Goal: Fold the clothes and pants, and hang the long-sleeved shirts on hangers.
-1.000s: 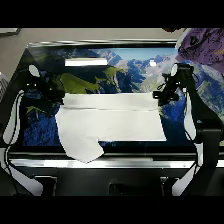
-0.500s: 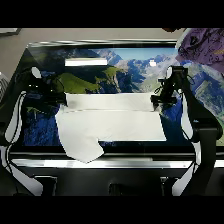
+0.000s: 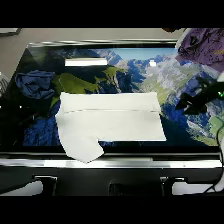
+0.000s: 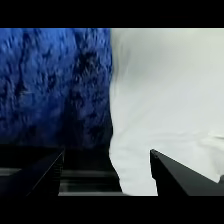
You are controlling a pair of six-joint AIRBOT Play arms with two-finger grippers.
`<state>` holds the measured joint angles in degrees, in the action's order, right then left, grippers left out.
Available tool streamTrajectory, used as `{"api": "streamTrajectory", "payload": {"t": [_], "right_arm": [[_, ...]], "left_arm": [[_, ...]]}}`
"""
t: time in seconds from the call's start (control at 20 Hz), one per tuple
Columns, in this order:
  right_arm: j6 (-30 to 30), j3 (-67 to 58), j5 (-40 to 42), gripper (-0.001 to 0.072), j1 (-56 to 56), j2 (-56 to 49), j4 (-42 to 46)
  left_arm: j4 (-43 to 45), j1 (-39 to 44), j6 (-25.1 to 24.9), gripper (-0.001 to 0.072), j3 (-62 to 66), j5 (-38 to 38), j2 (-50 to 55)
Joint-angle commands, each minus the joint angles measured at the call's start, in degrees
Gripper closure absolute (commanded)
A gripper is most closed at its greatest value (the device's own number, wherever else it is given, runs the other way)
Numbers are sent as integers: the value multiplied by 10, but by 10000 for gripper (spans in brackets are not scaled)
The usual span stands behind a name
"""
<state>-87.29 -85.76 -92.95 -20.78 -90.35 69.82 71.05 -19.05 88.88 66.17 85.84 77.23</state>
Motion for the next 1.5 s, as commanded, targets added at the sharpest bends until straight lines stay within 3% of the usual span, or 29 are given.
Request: {"api": "streamTrajectory", "payload": {"t": [0.0,0.3,0.7,0.95,1.0,1.05,1.1,1.45], "right_arm": [[40,201,82,235,-68,107,-86],[60,311,111,235,-61,145,-101],[61,311,120,236,-61,145,-111],[61,311,118,236,-61,145,-111],[61,311,115,236,-61,145,-111],[61,311,111,236,-61,145,-111],[62,311,107,235,-61,145,-110],[59,321,115,214,-101,122,-67]], "left_arm": [[-100,-46,-15,93,-269,-89,-169],[-187,-37,-35,95,-475,-125,-296],[-219,-34,-80,108,-491,-154,-271],[-224,36,-81,116,-490,-189,-217],[-225,49,-81,150,-490,-194,-209],[-225,57,-81,384,-490,-197,-203],[-225,59,-81,668,-490,-198,-201],[-224,59,-80,691,-489,-196,-202]]}}
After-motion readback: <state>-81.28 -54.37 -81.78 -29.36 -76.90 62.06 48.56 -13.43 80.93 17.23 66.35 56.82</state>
